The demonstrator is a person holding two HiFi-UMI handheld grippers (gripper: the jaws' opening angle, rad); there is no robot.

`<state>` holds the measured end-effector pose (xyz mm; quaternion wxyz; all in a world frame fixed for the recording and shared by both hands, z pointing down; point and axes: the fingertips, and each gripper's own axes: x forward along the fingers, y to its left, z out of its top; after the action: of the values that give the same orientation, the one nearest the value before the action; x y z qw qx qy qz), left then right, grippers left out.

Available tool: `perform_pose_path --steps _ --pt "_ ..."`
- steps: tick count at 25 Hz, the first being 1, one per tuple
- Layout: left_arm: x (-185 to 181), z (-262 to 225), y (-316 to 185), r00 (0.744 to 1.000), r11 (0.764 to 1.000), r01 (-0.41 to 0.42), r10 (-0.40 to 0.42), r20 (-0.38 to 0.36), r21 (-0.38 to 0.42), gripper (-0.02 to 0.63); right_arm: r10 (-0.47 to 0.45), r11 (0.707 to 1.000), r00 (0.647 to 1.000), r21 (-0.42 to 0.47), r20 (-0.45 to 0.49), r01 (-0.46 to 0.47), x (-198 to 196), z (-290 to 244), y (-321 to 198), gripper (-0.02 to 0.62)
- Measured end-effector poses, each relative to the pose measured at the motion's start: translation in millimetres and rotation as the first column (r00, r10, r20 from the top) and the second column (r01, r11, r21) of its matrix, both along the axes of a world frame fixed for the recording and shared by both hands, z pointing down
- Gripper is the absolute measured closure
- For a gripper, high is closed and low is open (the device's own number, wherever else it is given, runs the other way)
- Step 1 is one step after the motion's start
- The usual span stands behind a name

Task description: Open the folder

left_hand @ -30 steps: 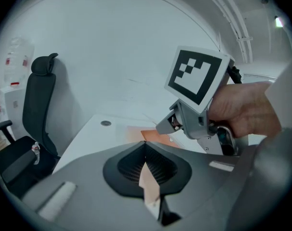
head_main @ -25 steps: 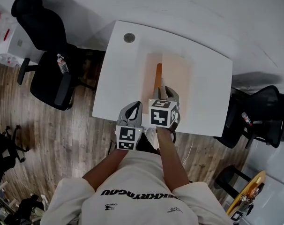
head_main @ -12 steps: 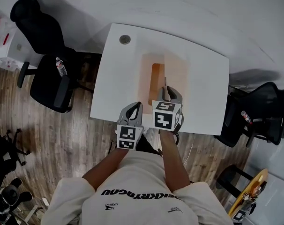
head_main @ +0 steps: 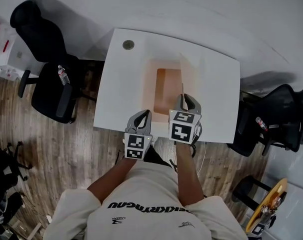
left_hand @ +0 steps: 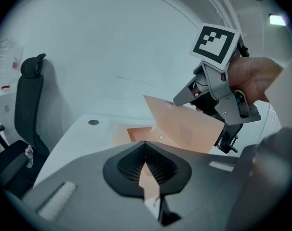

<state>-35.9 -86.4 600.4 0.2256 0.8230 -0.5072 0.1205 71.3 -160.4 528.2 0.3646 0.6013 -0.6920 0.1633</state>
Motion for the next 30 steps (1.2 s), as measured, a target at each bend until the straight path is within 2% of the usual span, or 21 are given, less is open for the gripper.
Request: perform_pose_path --steps 13,20,30 --pt "19 0 -3 1.0 1.0 -0.019 0.019 0.013 -0.001 0.611 0.068 0.996 0.998 0.05 0.013 -0.068 43 -17 3 0.589" --pt "26 13 -2 0.999 0.999 -0.033 0.034 0.014 -0.035 0.611 0.094 0.993 0.994 0.072 0.059 -0.098 58 -21 3 0.594" --pt "35 27 -12 1.0 0.996 -0.028 0.028 0.007 -0.082 0.612 0.111 0.99 0.991 0.078 0.07 -0.117 83 -22 4 0.594"
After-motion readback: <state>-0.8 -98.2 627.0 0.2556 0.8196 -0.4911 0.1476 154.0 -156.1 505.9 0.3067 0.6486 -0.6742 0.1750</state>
